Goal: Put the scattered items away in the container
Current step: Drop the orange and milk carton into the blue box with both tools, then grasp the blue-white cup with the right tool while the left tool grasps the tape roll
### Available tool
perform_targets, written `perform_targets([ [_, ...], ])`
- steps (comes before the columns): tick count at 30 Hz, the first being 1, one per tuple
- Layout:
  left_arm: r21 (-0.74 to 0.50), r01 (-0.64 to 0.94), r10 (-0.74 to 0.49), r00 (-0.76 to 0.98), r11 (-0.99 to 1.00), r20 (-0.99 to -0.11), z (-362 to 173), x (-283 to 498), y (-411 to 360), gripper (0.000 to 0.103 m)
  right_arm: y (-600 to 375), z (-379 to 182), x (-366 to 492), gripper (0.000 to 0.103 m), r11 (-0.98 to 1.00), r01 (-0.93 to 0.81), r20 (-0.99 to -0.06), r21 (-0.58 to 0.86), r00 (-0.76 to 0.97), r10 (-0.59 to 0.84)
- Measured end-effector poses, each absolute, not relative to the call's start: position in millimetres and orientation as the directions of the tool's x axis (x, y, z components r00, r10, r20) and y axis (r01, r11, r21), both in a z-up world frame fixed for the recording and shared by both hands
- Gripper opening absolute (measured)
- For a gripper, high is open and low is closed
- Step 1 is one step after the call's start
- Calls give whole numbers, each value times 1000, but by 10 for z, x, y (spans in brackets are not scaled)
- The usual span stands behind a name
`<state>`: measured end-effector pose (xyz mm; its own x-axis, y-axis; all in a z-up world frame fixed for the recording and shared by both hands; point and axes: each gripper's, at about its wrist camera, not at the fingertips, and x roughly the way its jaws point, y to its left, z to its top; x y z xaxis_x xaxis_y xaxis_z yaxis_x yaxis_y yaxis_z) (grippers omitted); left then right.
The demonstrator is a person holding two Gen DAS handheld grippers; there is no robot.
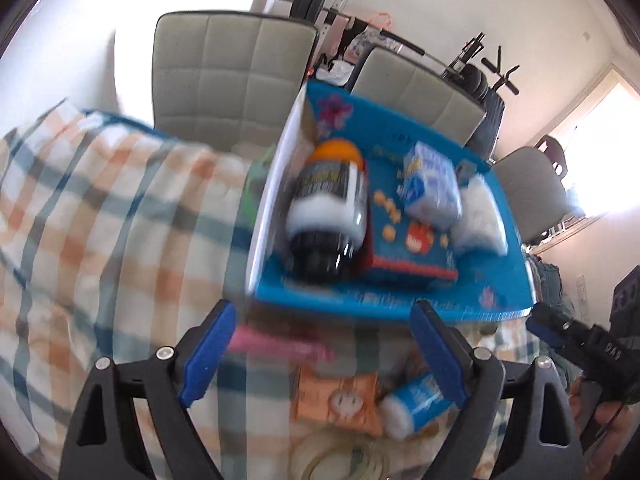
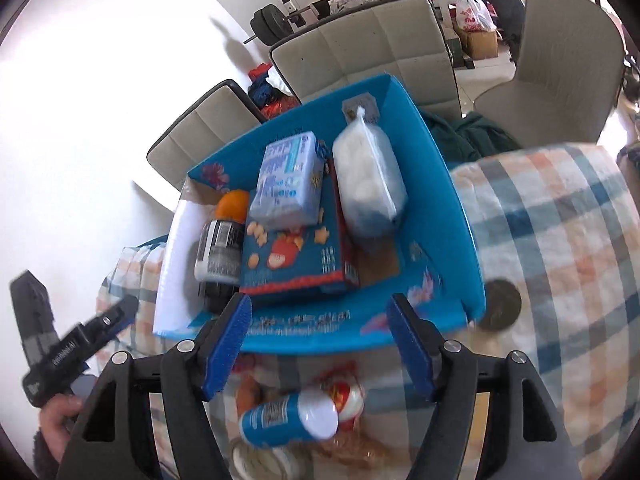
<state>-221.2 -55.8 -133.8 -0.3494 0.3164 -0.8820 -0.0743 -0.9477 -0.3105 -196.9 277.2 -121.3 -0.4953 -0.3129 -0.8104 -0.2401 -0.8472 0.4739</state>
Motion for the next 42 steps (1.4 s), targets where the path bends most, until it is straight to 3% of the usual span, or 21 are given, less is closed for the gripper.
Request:
perform_targets([
  [5, -293, -5, 290, -161, -956, -944, -2094, -1351, -541, 90, 2682, -1516, -1049, 73, -827, -300, -845, 475, -418, -334],
  [10, -251, -23, 252, -131, -968, -959, -2434, -1258, -304, 84, 2630, -1870, -614, 73, -843, -326, -890, 428, -313, -331],
  [12, -206, -66, 215, -164, -976, -963, -2414, -1287, -199, 75, 2603, -1915, -554, 73, -857, -306, -898, 414, -291, -330],
  [15, -172, -80, 184, -179, -982, -967, -2387, -1351, -165, 48, 2564, -1852, -578, 73, -864, -288, -895, 414, -300, -329],
  [20, -192, -69, 202, -173, -979, -964, -2380, -1347, -240, 21, 2509, -1706, -883, 73, -795, -319, -842, 515, -360, -401],
  [23, -214, -46, 219, -179, -976, -959, -2357, -1275, -293, 18, 2506, -1831, -1136, 73, -656, -414, -775, 631, -379, -506],
  [28, -257, -26, 257, -195, -966, -947, -2250, -1167, -361, 16, 2256, -2109, -1514, 73, -565, -512, -757, 647, -342, -557],
  [30, -279, -14, 276, -200, -960, -940, -2202, -1145, -384, 15, 2125, -2186, -1594, 72, -609, -527, -800, 593, -302, -518],
  [32, -306, -2, 300, -214, -952, -930, -2134, -1128, -406, 14, 2036, -2184, -1628, 62, -645, -513, -822, 567, -308, -478],
  [42, -379, -12, 368, -263, -925, -892, -1786, -1105, -450, 13, 2089, -1812, -1429, 58, -761, -417, -857, 496, -377, -352],
])
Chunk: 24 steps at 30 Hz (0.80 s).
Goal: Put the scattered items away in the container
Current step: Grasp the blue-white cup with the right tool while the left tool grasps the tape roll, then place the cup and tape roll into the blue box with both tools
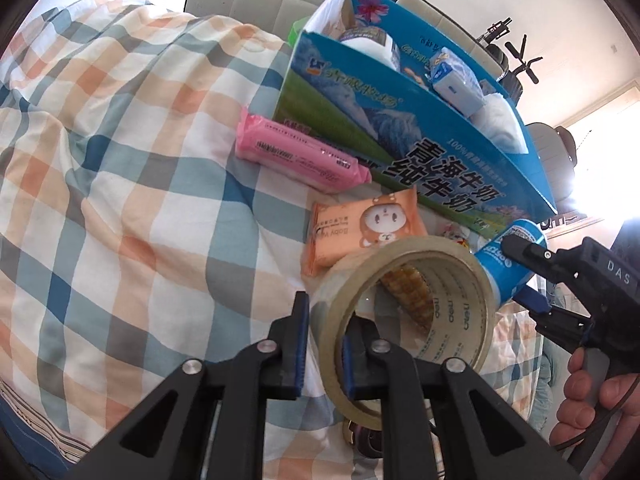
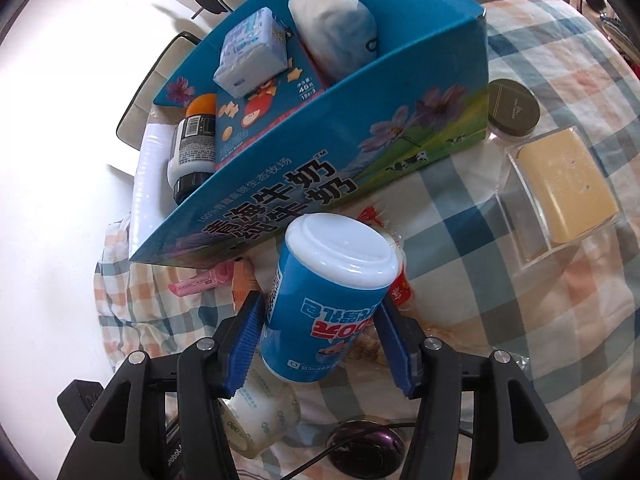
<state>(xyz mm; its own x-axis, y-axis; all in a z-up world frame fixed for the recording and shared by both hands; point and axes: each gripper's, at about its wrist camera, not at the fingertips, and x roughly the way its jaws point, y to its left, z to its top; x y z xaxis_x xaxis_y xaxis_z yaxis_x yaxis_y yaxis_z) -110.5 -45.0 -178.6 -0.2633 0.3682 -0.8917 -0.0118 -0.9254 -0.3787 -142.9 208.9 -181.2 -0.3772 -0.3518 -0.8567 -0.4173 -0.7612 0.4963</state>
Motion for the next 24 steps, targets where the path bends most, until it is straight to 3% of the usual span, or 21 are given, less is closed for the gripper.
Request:
perform_targets([
  [15, -497, -12, 457, -412, -868, -788, -859, -2046, -724, 13, 2668, -1110, -1496, 58, -769, -333, -780, 545, -538, -320],
  [24, -453, -72, 437, -438, -888, -786, -832, -2994, -135, 13, 2840, -1008, -2189, 58, -858, -302, -816, 416, -540, -205],
])
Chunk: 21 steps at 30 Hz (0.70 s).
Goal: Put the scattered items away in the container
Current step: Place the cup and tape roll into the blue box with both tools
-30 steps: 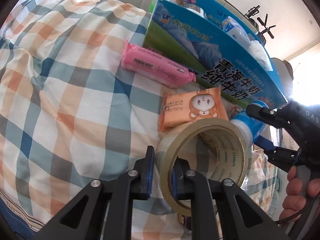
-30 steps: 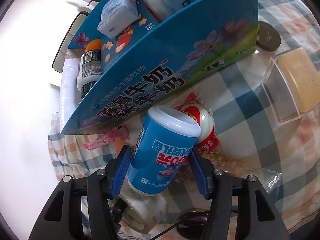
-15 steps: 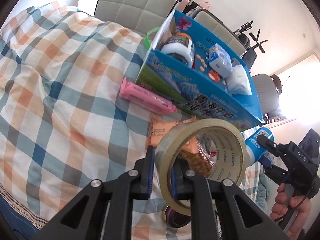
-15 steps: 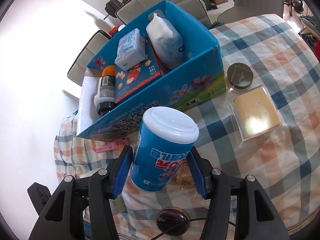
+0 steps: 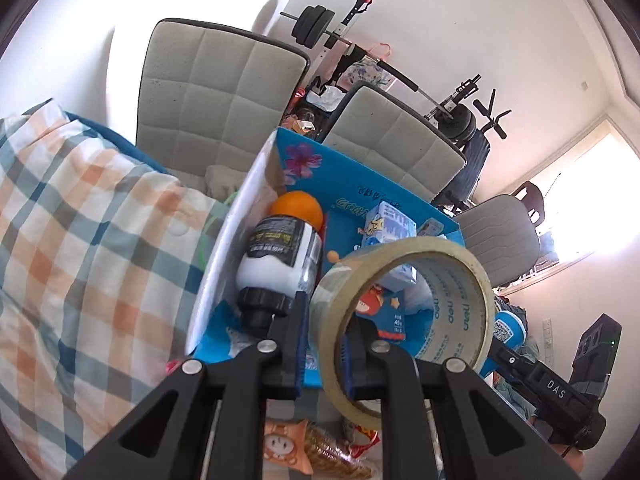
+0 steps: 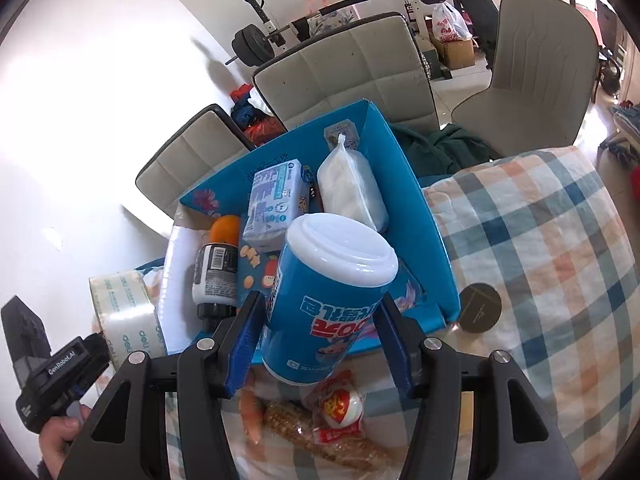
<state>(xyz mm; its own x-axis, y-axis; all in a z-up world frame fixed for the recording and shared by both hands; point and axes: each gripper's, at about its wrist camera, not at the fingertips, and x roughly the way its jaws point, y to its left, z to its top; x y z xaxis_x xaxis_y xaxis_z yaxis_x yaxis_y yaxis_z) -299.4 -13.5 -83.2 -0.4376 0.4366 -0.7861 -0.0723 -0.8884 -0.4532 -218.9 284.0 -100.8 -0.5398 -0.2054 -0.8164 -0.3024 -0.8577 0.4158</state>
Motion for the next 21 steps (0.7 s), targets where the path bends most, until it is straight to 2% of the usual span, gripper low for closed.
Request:
perform_targets([
  [7, -379, -120, 395, -378, -918, -837, -1328, -3203, 475, 13, 2861, -1318, -2541, 58, -877, -302, -844, 373, -503, -186],
  [13, -333, -131, 358, -357, -934, -863, -1621, -3085, 657, 13, 2792, -1505, -2651, 58, -910, -265, -873, 320, -455, -175],
  [18, -327, -144, 357, -338, -934, -871, -1714, -3079, 668, 14, 2801, -1575, -2634, 54, -919, -247, -879, 307, -443, -175],
  [21, -376, -124, 395, -332, -918, -857, -1650, -3113, 578, 21, 2818, -1609, -2623, 55, -919, -236, -881, 317, -432, -193],
])
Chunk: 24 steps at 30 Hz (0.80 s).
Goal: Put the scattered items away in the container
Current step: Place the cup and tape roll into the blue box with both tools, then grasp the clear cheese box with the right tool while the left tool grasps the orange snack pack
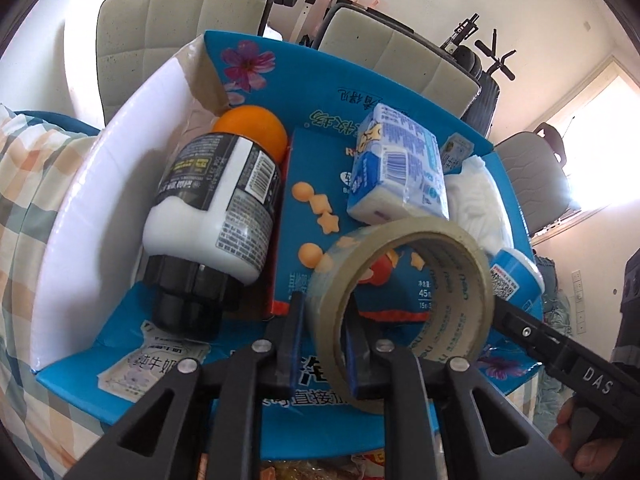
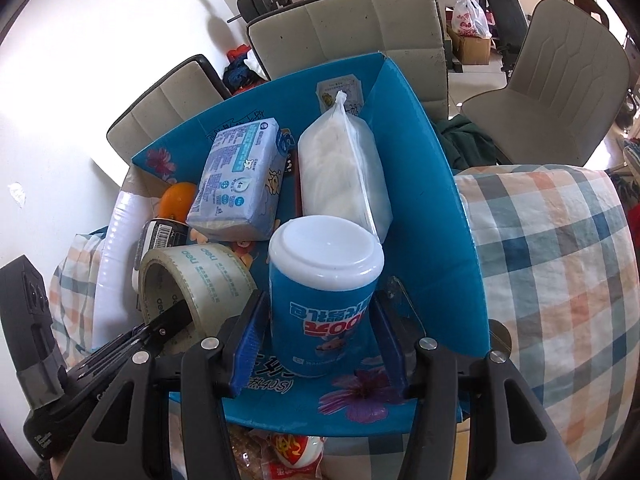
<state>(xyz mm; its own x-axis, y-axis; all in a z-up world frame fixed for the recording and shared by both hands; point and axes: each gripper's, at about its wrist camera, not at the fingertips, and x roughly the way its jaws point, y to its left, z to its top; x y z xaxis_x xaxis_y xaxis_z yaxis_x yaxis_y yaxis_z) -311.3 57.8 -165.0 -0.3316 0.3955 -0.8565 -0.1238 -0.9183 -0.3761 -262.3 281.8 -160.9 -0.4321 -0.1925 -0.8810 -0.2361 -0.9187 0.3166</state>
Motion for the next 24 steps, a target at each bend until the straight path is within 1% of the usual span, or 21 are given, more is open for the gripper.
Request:
perform_targets([
  [2, -404, -117, 418, -350, -907, -838, -1530, -3110, 482, 44, 2844, -1595, -2580, 55, -915, -241, -877, 324, -439, -195],
  [3, -419, -121, 433, -359, -900, -827, -1447, -3101, 419, 49, 2855, -1574, -2559, 55, -913, -242, -875, 329, -441, -199],
  [4, -425, -128, 441, -369, -896, -818, -1345, -3075, 344, 56, 2863, -1542, -2522, 55, -911, -243, -872, 334, -448, -200],
  [6, -411, -135, 429, -399, -902, -810, -1164, -2952, 163, 67, 2860, -1444, -2422, 55, -916, -235, -865, 326, -464, -189],
  [7, -408, -130, 424, -411, -904, -807, -1107, -2861, 61, 78, 2859, -1377, -2344, 56, -918, -222, -857, 329, -479, -191],
  [8, -399, -124, 412, -420, -909, -809, -1082, -2750, -34, 86, 2856, -1313, -2245, 58, -920, -208, -848, 332, -492, -195],
  [10, -343, -109, 356, -414, -933, -838, -1146, -2518, -185, 86, 2838, -1228, -2024, 62, -921, -188, -837, 340, -506, -206],
  [12, -301, -91, 313, -371, -949, -874, -1344, -2320, -256, 86, 2829, -1231, -1762, 64, -910, -186, -827, 371, -512, -233],
  [14, -300, -56, 303, -293, -952, -907, -1626, -2156, -293, 86, 2839, -1327, -1501, 64, -895, -214, -834, 391, -494, -246],
  [16, -318, -8, 311, -235, -948, -921, -1863, -2019, -302, 86, 2893, -1452, -1268, 64, -879, -260, -843, 399, -482, -240],
  [20, -314, 8, 305, -215, -950, -928, -2086, -1959, -144, 87, 3223, -1699, -977, 64, -807, -406, -857, 430, -464, -223],
  [21, -314, 8, 305, -219, -949, -927, -2117, -1975, -109, 88, 3324, -1735, -947, 64, -789, -439, -863, 430, -458, -215],
  [23, -308, 2, 300, -222, -951, -928, -2174, -2020, -42, 96, 3484, -1777, -964, 65, -771, -466, -865, 435, -455, -213],
  [24, -303, -4, 297, -217, -953, -930, -2204, -2041, -8, 97, 3537, -1796, -1000, 65, -770, -472, -869, 429, -448, -210],
])
